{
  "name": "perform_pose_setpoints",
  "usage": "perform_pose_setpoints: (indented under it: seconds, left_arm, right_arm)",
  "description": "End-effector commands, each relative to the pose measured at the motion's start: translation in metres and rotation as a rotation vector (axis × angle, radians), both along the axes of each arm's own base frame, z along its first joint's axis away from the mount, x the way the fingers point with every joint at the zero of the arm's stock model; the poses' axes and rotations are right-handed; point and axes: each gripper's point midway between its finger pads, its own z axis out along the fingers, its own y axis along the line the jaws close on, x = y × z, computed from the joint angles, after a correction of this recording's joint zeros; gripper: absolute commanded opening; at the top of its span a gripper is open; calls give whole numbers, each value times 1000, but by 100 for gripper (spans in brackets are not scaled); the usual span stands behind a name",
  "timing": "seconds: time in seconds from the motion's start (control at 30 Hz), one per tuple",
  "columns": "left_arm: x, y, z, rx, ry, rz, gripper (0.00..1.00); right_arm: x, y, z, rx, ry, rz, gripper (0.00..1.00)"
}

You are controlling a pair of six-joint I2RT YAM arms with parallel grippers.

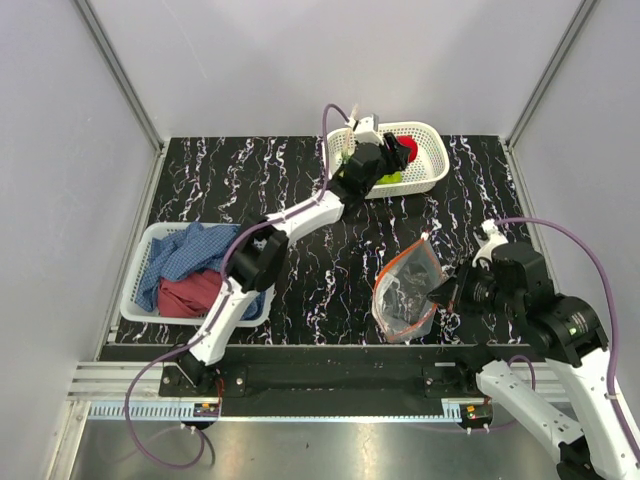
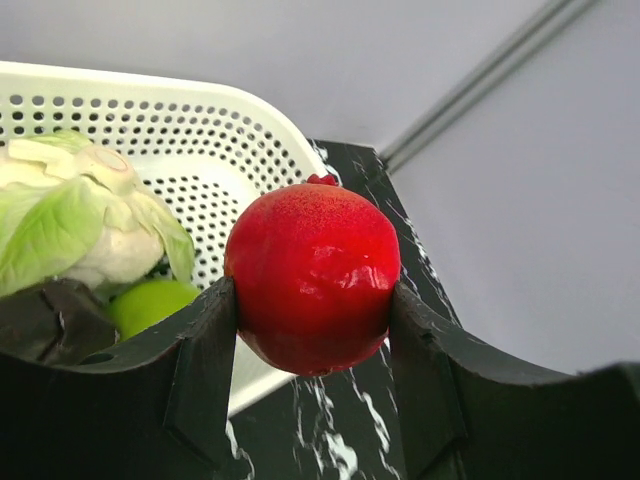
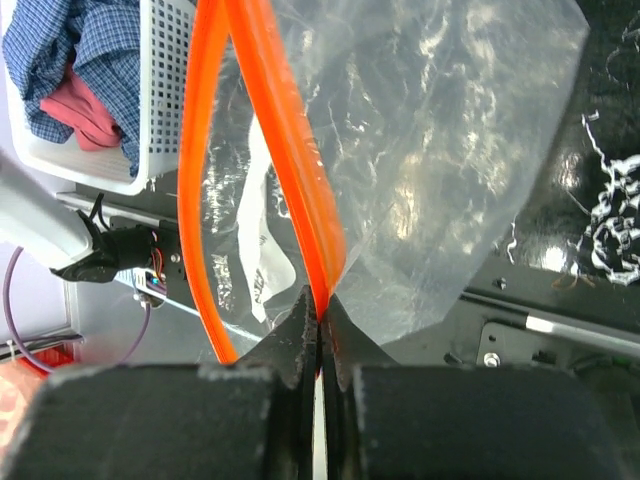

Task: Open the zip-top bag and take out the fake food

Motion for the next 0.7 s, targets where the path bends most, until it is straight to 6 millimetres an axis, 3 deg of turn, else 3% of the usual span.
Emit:
perform_pose_setpoints:
  seconds: [0.0, 0.03, 0.07, 0.13, 0.2, 0.27, 0.43, 0.5, 0.53, 0.57, 0.6, 0.63, 0.67]
  left_arm:
    - [34, 0, 52, -133, -188, 115, 1]
    - [37, -2, 47, -134, -192, 118, 2]
    - [42, -7, 26, -121, -179, 121, 2]
    - [47, -9, 31, -142, -196, 125, 5]
    - [51, -12, 12, -140, -174, 133, 10]
    - [52, -13, 8, -132, -173, 131, 20]
    - [49, -18, -2, -62, -179, 94, 69]
    - [47, -17, -4, -25, -177, 75, 81]
    - [45, -17, 5, -21, -181, 63, 86]
    - [42, -17, 3, -8, -170, 55, 99]
    - [41, -16, 1, -3, -159, 45, 99]
    - [38, -13, 18, -25, -163, 22, 99]
    - [35, -10, 9, -5, -137, 16, 99]
  right_arm:
    - [-11, -6, 8, 2, 26, -21, 0]
    - [-15, -9, 7, -1, 38, -31, 0]
    - [-16, -11, 7, -3, 38, -43, 0]
    - [-20, -14, 6, 1, 44, -57, 0]
    - [-22, -14, 5, 6, 52, -60, 0]
    - [-24, -14, 4, 12, 62, -61, 0]
    - [-24, -16, 2, 20, 64, -88, 0]
    - [-24, -17, 0, 25, 67, -103, 0]
    - [-23, -18, 0, 25, 60, -112, 0]
    - [-22, -18, 0, 27, 54, -113, 0]
    - [-21, -18, 0, 28, 49, -115, 0]
    - [-19, -19, 0, 20, 46, -125, 0]
    - [-17, -19, 0, 14, 46, -126, 0]
